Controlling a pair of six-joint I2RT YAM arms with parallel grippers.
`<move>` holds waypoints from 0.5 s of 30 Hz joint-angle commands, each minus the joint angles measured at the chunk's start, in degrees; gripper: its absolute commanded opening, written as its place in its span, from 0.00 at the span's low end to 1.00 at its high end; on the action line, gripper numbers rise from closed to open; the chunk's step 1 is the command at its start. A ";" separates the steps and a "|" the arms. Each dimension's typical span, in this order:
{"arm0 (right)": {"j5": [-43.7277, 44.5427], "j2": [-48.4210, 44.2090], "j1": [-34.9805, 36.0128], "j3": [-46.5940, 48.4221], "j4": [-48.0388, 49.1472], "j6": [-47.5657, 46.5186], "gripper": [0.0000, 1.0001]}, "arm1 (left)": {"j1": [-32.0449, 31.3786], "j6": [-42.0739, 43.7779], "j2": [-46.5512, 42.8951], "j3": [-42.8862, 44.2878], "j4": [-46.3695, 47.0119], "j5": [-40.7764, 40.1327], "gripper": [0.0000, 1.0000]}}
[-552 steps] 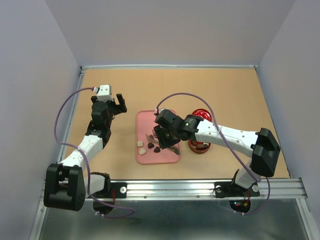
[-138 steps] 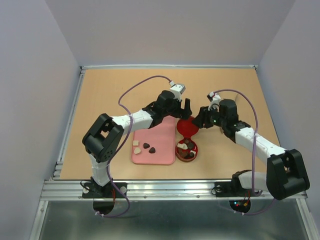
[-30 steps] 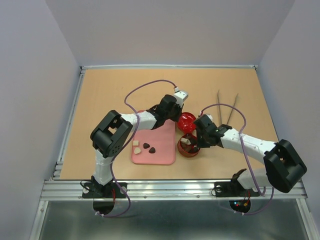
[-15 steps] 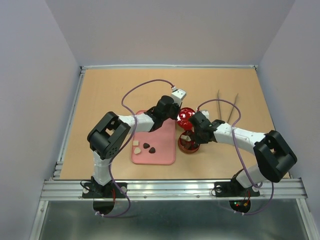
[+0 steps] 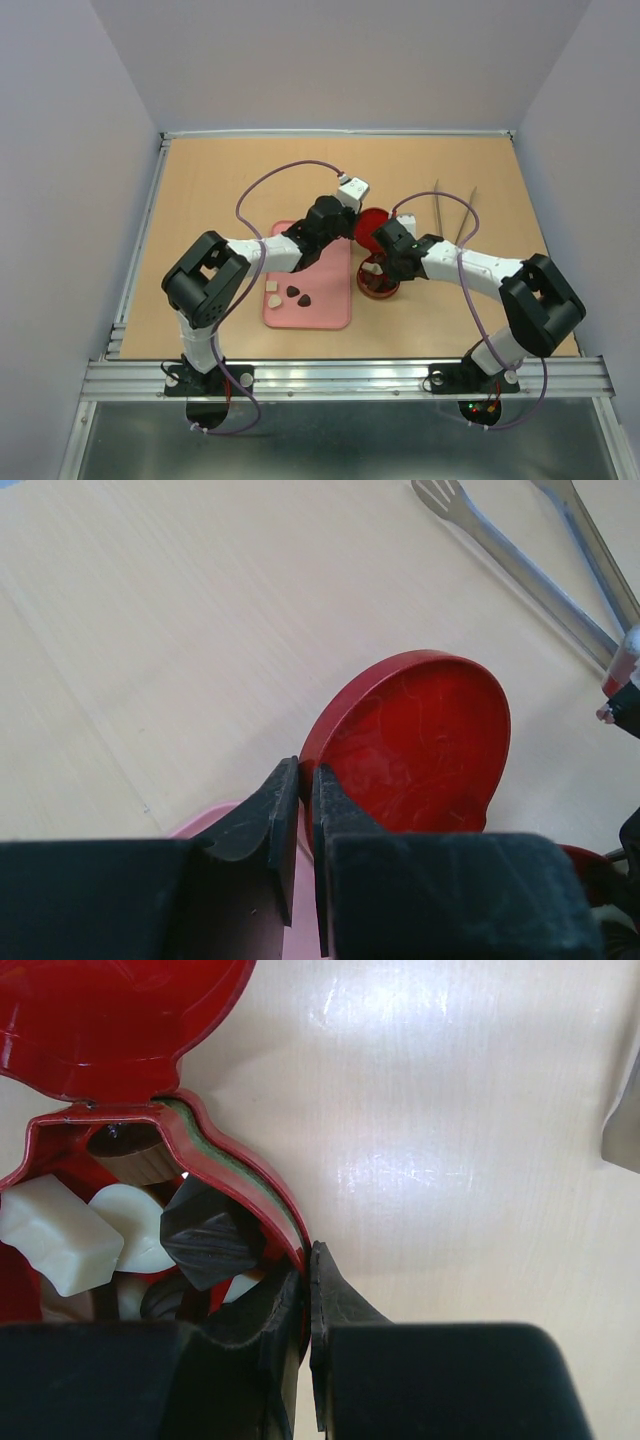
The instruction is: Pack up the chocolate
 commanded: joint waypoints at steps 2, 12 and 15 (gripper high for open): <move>4.84 0.16 -0.03 4.40 4.56 1.80 0.01 | -1.68 -1.01 -4.77 -1.31 4.42 0.27 0.00; 6.60 -1.06 -0.03 2.29 8.33 2.68 0.00 | -2.73 -0.04 -7.41 -3.24 5.04 -1.67 0.00; 6.60 -1.94 -0.03 1.68 8.78 2.94 0.00 | -2.82 0.31 -6.98 -3.33 5.04 -2.37 0.00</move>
